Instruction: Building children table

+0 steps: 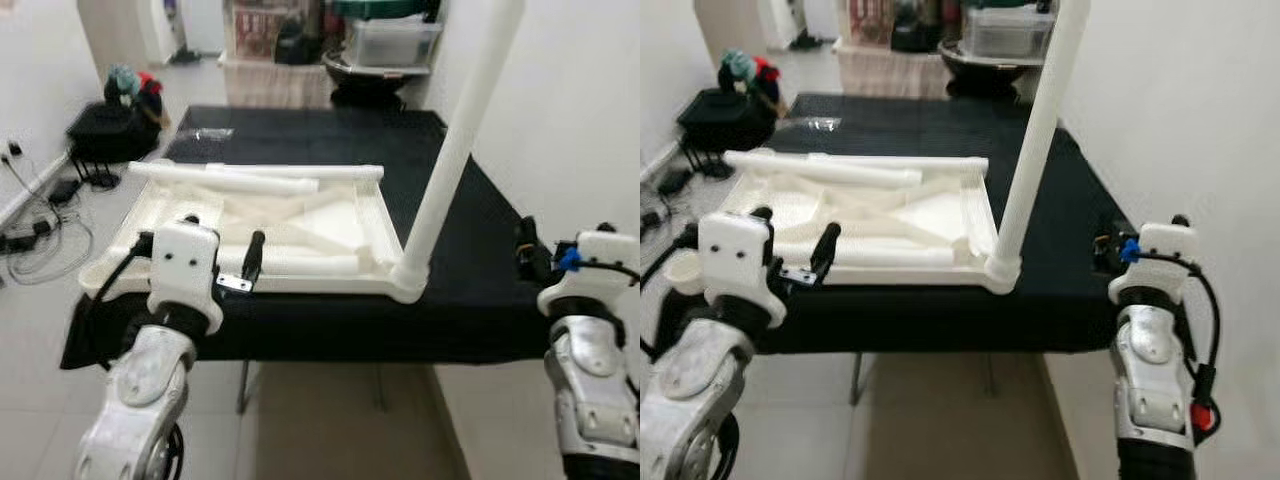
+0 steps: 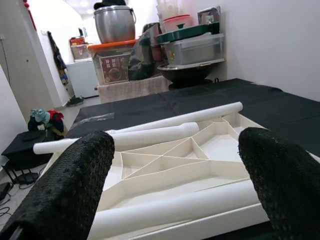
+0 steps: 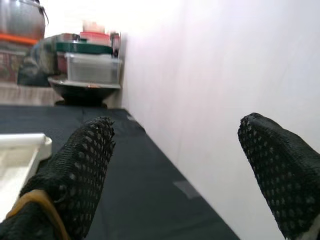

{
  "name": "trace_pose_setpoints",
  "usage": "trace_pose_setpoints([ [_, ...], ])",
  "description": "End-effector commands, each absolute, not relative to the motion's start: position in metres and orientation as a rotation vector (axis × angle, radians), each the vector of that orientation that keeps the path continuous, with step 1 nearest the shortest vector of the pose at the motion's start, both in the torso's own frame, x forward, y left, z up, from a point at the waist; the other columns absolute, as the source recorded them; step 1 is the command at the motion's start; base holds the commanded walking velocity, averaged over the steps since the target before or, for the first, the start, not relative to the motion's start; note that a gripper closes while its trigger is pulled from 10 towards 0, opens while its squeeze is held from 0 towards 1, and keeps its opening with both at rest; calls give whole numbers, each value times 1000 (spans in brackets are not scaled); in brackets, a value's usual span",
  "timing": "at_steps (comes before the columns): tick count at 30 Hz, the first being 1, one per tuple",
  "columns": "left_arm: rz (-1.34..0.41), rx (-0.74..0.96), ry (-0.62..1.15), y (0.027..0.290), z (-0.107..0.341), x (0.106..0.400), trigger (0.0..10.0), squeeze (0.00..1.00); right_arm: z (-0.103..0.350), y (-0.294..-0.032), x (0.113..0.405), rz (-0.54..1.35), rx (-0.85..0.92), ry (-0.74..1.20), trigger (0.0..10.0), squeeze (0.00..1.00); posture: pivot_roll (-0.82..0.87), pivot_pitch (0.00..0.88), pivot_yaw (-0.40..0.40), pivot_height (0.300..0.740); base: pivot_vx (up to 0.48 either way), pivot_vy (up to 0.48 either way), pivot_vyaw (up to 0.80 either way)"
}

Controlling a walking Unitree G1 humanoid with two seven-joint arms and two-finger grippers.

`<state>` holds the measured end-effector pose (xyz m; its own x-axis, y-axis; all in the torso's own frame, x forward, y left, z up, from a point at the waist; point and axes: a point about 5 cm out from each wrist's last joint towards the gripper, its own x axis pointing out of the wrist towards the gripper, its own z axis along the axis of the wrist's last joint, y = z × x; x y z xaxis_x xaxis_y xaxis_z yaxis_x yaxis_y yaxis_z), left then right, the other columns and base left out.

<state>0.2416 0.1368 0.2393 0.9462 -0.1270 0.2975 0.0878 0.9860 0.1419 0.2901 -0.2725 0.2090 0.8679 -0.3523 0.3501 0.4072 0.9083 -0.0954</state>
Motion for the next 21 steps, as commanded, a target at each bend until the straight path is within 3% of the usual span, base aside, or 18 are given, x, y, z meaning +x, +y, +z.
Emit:
trace_pose_setpoints([
  [1, -129, 134, -320, 135, 243, 240, 10000, 0, 204, -274, 290, -409, -166, -315, 10000, 0, 61, 106, -68, 740, 0, 0, 0],
  [21, -150, 135, -324, 132, 245, 240, 10000, 0, 200, -274, 291, -426, -141, -305, 10000, 0, 61, 116, -67, 740, 257, 0, 0],
])
